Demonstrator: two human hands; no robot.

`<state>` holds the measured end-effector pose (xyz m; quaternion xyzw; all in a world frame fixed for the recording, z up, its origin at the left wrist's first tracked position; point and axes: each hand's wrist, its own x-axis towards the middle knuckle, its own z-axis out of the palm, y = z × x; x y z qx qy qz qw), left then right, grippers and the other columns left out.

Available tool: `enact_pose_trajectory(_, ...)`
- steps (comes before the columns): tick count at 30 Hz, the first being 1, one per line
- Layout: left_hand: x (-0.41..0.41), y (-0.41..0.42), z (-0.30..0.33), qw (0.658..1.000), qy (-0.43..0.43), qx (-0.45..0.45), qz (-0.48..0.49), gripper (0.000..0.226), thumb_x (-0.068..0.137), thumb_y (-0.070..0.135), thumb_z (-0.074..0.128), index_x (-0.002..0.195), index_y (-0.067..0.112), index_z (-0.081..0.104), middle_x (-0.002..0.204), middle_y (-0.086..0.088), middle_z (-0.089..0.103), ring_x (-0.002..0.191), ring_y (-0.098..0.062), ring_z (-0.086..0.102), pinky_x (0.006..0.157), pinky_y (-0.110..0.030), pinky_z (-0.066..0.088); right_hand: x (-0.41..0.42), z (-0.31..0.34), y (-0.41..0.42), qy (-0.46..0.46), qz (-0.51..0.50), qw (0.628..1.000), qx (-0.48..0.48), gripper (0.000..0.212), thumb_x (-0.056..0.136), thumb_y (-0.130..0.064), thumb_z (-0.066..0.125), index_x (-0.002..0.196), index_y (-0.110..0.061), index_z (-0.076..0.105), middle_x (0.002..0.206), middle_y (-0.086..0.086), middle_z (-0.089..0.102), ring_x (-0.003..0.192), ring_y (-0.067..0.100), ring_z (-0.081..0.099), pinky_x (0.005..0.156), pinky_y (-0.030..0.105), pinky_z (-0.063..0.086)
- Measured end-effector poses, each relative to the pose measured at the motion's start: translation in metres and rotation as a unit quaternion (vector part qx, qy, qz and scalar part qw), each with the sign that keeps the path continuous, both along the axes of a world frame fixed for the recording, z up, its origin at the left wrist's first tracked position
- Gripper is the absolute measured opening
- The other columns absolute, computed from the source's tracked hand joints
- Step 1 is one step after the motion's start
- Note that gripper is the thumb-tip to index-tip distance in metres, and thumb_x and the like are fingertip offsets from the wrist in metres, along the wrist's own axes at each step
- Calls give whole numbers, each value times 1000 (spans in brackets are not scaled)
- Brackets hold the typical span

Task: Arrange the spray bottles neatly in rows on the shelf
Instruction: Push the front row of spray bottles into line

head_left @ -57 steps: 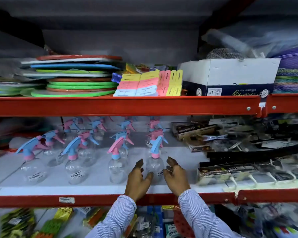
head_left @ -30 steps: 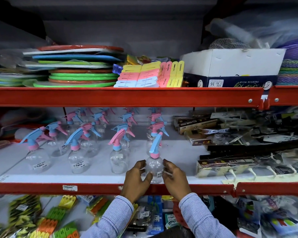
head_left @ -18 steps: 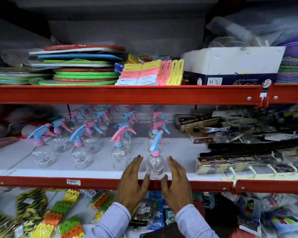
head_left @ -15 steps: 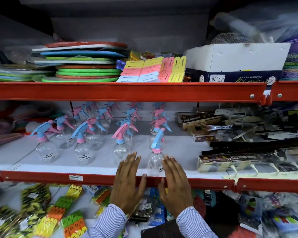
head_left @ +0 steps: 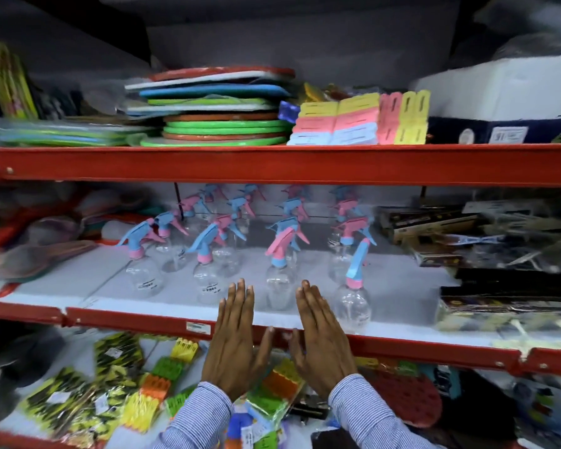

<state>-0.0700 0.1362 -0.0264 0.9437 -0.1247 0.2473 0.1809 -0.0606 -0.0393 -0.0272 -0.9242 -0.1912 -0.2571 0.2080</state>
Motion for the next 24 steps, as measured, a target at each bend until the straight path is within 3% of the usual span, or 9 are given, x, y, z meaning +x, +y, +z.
enact_pose_trajectory(5,32,19,2,987,68,-116,-88,77,90,59,27,150,25,-8,162,6,-10,149,-6,-4,121,-24,7,20,2,30,84,-52,984,149,66,93,-27,43,150,-20,10,160,-3,12,144,12,22,113,24,28)
enact_pose_trajectory(7,45,23,7,978,99,-147,-111,78,90,55,31,151,23,-6,162,5,-5,149,-8,5,116,-18,8,31,9,39,98,-84,975,178,66,92,-23,46,149,-15,14,157,7,25,140,20,34,109,26,33)
enact_pose_trajectory(9,58,21,13,969,119,-173,-128,76,92,46,40,152,18,2,162,2,5,148,-12,15,115,-19,13,42,16,41,129,-115,961,216,66,91,-18,48,149,-11,16,142,20,48,123,30,52,100,36,45)
enact_pose_trajectory(11,67,18,20,954,156,-211,-144,74,94,32,50,152,13,7,159,4,14,146,-14,22,113,-19,19,46,21,42,161,-125,945,256,67,91,-12,49,149,-11,16,127,22,59,109,33,60,92,39,50)
enact_pose_trajectory(14,78,15,29,933,210,-247,-157,72,92,18,53,151,13,12,142,15,27,137,-11,35,103,-13,25,50,25,43,172,-97,941,275,65,89,-4,48,148,-12,21,141,13,50,120,25,56,97,26,46)
enact_pose_trajectory(16,82,14,30,923,229,-264,-158,69,89,18,52,150,17,20,147,10,36,134,-14,42,107,-22,34,51,25,41,178,-83,943,269,62,88,-2,47,146,-13,27,144,9,48,128,19,50,101,21,40)
enact_pose_trajectory(20,81,19,29,924,233,-269,-142,65,79,32,47,143,25,35,144,3,52,127,-13,52,109,-35,42,48,25,38,173,-85,945,265,60,86,-1,45,143,-15,35,138,8,54,125,17,53,100,20,40)
enact_pose_trajectory(24,65,19,32,924,218,-274,-151,57,88,15,52,143,19,36,140,2,54,125,-14,53,105,-26,41,39,21,38,172,-80,944,269,58,88,0,46,143,-17,36,138,5,54,127,16,51,104,23,41)
